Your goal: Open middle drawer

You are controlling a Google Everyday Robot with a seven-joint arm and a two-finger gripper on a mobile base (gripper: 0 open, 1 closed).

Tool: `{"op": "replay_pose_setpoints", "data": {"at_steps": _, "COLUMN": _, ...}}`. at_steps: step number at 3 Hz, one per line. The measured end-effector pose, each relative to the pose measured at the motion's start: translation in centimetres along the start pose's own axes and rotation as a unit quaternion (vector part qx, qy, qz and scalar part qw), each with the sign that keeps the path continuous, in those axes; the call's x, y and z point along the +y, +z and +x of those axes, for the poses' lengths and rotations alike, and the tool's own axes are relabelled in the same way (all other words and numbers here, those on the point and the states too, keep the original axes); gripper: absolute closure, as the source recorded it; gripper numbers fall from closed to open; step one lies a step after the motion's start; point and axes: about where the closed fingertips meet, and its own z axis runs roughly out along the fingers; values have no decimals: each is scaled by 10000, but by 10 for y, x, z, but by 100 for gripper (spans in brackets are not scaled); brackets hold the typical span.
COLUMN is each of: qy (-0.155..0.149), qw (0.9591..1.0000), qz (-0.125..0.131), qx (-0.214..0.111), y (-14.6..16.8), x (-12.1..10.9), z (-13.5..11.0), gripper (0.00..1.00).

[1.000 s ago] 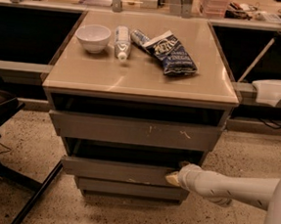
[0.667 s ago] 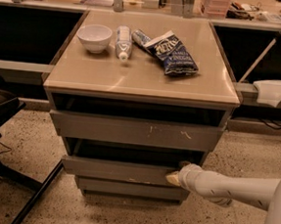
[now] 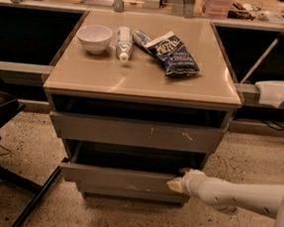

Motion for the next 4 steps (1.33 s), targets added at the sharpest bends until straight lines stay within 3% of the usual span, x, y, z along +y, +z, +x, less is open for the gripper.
{"op": "replay_pose_setpoints", "data": {"at_steps": 4, "qy": 28, "qw": 9999, "qz": 84, "qx": 76, "y": -28, "x": 13, "z": 20, "gripper": 100}}
